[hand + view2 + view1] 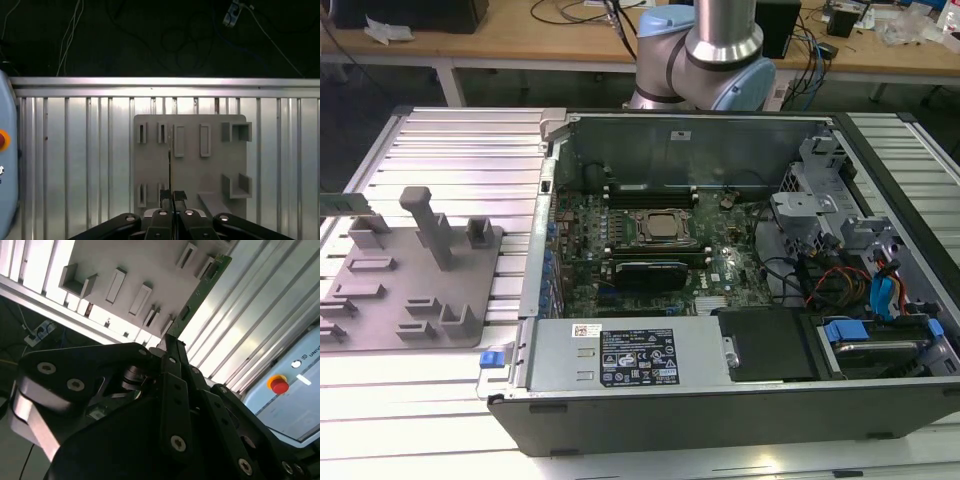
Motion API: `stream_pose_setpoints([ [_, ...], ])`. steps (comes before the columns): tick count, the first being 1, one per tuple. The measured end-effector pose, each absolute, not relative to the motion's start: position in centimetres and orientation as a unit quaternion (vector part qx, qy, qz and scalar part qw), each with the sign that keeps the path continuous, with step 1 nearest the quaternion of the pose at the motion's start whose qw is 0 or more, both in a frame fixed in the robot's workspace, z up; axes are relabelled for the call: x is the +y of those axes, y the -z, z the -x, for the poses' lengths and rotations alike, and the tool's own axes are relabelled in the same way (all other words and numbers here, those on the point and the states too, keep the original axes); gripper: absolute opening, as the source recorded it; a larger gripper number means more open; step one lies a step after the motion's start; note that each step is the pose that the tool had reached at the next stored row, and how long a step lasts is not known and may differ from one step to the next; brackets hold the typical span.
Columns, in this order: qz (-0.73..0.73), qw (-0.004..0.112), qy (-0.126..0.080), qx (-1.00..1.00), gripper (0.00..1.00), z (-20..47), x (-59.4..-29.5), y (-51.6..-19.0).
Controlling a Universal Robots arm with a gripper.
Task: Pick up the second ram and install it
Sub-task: 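Pick up the second ram and move it above second insertion slot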
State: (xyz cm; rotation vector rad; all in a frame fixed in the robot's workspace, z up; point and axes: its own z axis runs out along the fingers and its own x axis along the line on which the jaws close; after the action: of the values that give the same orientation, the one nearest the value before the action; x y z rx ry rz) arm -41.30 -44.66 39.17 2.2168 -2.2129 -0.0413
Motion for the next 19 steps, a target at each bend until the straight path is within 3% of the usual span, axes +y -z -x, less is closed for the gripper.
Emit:
stream_pose_setpoints([
  [11,-0.708,0.004,0.013,-0.706,0.09,41.3,-44.6,-43.4],
  [19,-0.708,0.004,0.013,-0.706,0.09,39.8,-44.5,-43.6],
])
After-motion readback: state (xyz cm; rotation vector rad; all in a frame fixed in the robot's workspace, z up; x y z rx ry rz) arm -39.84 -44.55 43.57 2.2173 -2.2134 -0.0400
